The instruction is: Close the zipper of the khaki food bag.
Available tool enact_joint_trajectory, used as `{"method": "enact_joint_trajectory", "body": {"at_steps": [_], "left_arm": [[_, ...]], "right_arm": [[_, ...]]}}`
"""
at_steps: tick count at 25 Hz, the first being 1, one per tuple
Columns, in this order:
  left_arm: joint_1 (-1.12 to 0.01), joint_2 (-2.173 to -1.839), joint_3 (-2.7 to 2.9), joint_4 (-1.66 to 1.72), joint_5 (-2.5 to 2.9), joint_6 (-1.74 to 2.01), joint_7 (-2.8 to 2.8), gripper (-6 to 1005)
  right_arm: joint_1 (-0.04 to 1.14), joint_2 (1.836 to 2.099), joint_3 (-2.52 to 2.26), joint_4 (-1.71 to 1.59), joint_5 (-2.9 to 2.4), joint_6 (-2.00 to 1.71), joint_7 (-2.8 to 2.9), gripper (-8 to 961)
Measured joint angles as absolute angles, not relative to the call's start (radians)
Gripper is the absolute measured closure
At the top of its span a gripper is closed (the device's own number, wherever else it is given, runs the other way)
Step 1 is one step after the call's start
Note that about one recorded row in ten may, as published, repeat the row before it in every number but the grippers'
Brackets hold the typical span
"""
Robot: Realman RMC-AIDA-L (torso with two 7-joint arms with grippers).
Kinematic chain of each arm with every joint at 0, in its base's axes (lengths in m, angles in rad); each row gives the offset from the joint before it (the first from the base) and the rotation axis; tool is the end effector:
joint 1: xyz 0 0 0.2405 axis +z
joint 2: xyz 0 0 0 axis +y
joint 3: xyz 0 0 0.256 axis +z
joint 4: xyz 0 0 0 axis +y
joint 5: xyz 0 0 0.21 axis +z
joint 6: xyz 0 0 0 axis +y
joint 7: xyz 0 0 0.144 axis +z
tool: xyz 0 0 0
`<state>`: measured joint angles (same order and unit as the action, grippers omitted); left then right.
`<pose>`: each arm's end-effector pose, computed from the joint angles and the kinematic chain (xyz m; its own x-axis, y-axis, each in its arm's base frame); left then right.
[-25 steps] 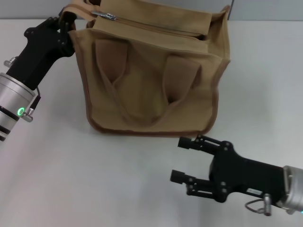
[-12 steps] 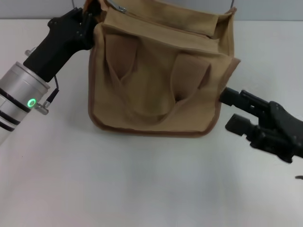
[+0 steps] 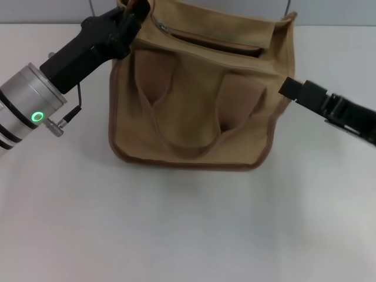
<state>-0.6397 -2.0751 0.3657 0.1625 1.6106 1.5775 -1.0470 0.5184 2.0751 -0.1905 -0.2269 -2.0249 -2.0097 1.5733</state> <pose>-0.2294 0.3507 -0.0053 0.3518 0.1190 0.9285 0.6196 -0.7731 -0.1357 0.2413 0.2652 0.0020 0.1221 -0.6182 -0.7765 -0.4938 -0.7165 0.4928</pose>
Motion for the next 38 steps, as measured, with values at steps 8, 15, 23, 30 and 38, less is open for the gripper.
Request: {"method": "enact_joint_trajectory", "body": {"at_steps": [8, 15, 23, 30, 38], "left_arm": [[-0.625, -2.072, 0.38, 0.196, 1.609, 1.603, -1.114, 979], [-0.62, -2.072, 0.382, 0.217, 1.611, 1.628, -1.165, 979], [-0.602, -2.074, 0.538, 0.285, 1.608, 1.678, -1.167, 978], [-0.548, -2.07, 0.506, 0.325, 1.59, 1.739, -1.197, 978], [-0.538, -2.069, 0.5, 0.379, 1.572, 1.728, -1.276, 978]], "right_arm": [[0.545, 2.06, -0.189, -0.307, -1.993, -2.04, 1.622, 195], [0.569, 2.061, -0.195, -0.36, -1.901, -2.058, 1.642, 195], [0.636, 2.081, -0.295, -0.356, -1.902, -1.841, 1.593, 195], [0.681, 2.083, -0.393, -0.337, -1.901, -1.708, 1.589, 196], [0.691, 2.085, -0.456, -0.335, -1.898, -1.696, 1.591, 196]]}}
